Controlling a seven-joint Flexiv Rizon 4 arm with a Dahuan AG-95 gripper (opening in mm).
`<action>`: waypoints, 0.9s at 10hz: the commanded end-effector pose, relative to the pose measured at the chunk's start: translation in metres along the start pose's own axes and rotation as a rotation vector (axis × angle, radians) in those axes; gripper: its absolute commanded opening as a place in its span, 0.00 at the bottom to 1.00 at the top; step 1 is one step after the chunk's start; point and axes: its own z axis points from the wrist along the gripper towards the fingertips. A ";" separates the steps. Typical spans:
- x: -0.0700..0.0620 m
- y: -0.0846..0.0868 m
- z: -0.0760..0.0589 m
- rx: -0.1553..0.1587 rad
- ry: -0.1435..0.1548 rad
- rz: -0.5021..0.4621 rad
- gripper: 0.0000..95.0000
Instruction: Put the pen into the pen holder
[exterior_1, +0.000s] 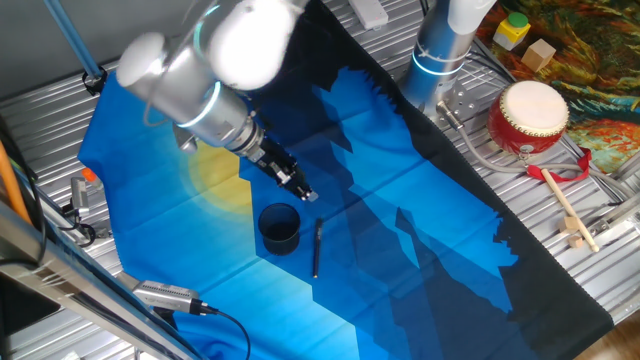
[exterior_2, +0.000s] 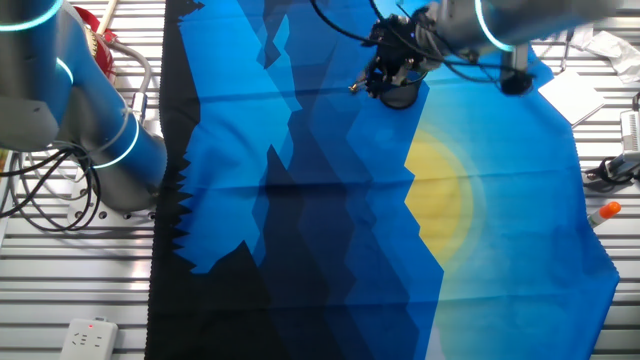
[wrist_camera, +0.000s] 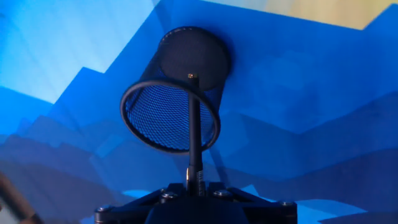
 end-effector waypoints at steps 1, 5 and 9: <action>-0.002 0.001 -0.003 0.021 -0.001 0.011 1.00; 0.004 -0.006 -0.013 0.315 -0.090 0.036 0.20; 0.020 -0.027 -0.038 0.331 -0.091 0.036 0.00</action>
